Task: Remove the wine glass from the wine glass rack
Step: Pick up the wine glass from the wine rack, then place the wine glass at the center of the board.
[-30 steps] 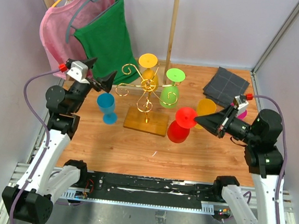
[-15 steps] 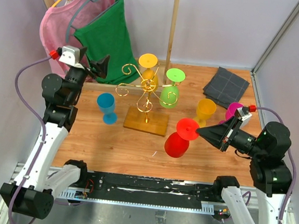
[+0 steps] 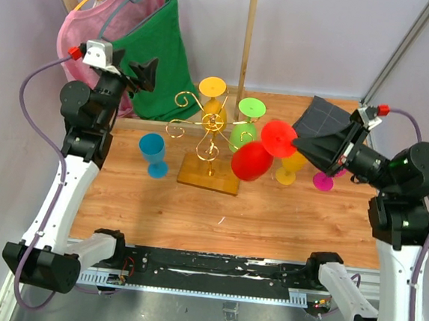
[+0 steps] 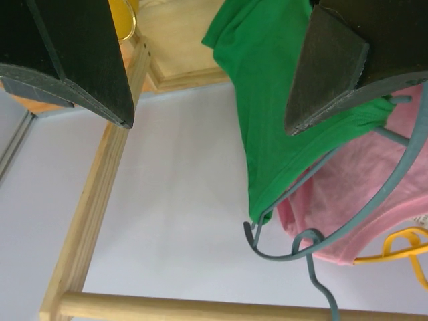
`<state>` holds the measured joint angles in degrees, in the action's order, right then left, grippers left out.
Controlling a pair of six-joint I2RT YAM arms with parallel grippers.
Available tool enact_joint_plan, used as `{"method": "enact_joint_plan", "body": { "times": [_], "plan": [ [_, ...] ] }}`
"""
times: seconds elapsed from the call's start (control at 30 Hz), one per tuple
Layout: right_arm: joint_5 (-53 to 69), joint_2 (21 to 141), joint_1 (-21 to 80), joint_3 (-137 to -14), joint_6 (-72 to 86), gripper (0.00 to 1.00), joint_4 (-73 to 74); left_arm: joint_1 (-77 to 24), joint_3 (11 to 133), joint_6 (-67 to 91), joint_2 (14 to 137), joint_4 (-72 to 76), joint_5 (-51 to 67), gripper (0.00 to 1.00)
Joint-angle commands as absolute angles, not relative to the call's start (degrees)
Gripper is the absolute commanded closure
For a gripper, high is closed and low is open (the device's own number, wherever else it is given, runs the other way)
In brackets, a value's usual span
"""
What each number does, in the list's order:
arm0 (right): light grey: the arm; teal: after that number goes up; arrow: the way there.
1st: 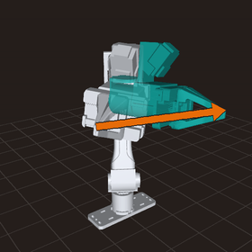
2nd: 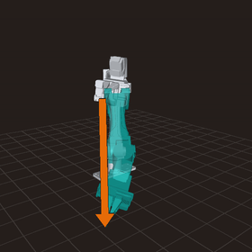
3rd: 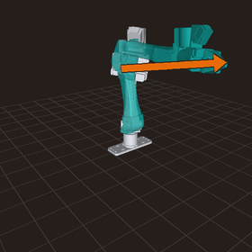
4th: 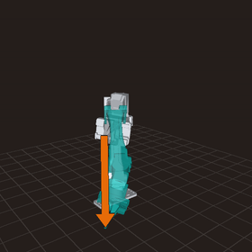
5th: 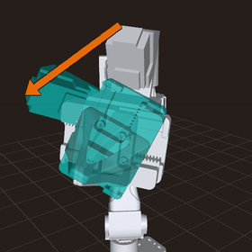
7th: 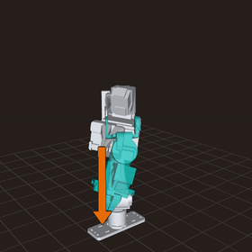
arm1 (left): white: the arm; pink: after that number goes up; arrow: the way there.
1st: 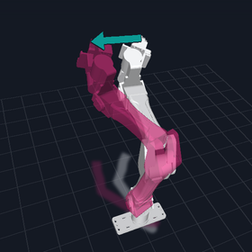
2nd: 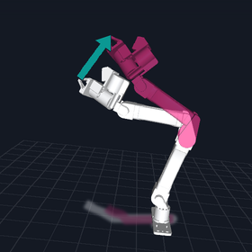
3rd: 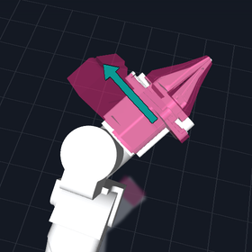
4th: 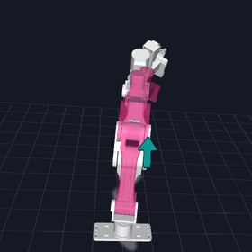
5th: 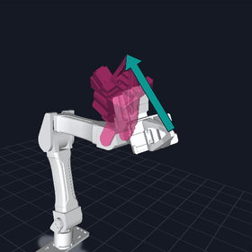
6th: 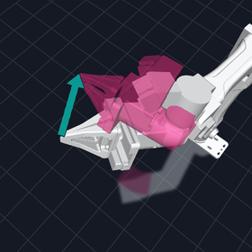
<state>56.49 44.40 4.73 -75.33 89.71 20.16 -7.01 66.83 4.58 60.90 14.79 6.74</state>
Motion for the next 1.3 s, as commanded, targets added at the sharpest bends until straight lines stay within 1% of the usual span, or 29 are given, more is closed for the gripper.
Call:
{"method": "enact_joint_plan", "body": {
  "times": [0.0, 0.17, 0.3, 0.43, 0.6, 0.8, 0.9, 1.1, 1.27],
  "plan": [
    [54.0, 48.8, 5.0, -77.7, 96.2, 0.99, 0.3, -7.5, 72.1, 8.1, 62.7, 14.2, 9.5, 0.01],
    [48.0, 56.8, 7.5, -80.6, 98.0, 0.99, -16.2, -7.5, 80.6, 16.5, 65.8, 10.4, 12.1, 0.01],
    [45.4, 63.7, 9.8, -85.0, 97.9, 0.99, -24.8, -7.5, 85.4, 25.1, 67.8, 8.1, 14.1, 0.01],
    [42.2, 69.8, 12.3, -86.4, 98.0, 0.99, -33.9, -7.5, 88.2, 39.5, 70.3, 7.4, 17.0, 0.01],
    [38.6, 76.3, 12.9, -88.1, 98.6, 0.99, -44.1, -7.5, 88.3, 57.3, 73.2, 6.8, 20.7, 0.01],
    [35.6, 81.3, 12.9, -93.4, 97.3, 0.99, -50.6, -7.5, 88.9, 71.2, 75.8, 7.4, 22.7, 0.01],
    [33.9, 83.2, 12.9, -93.2, 98.6, 0.99, -55.1, -7.6, 90.2, 75.5, 76.9, 8.3, 24.3, 0.01],
    [32.6, 85.2, 13.9, -94.1, 97.8, 0.99, -58.4, -9.9, 90.6, 81.4, 79.2, 13.1, 26.3, 0.01],
    [31.4, 85.6, 14.2, -93.5, 97.4, 0.99, -61.1, -13.8, 91.3, 83.2, 81.4, 16.1, 26.2, 0.01]
  ]
}}
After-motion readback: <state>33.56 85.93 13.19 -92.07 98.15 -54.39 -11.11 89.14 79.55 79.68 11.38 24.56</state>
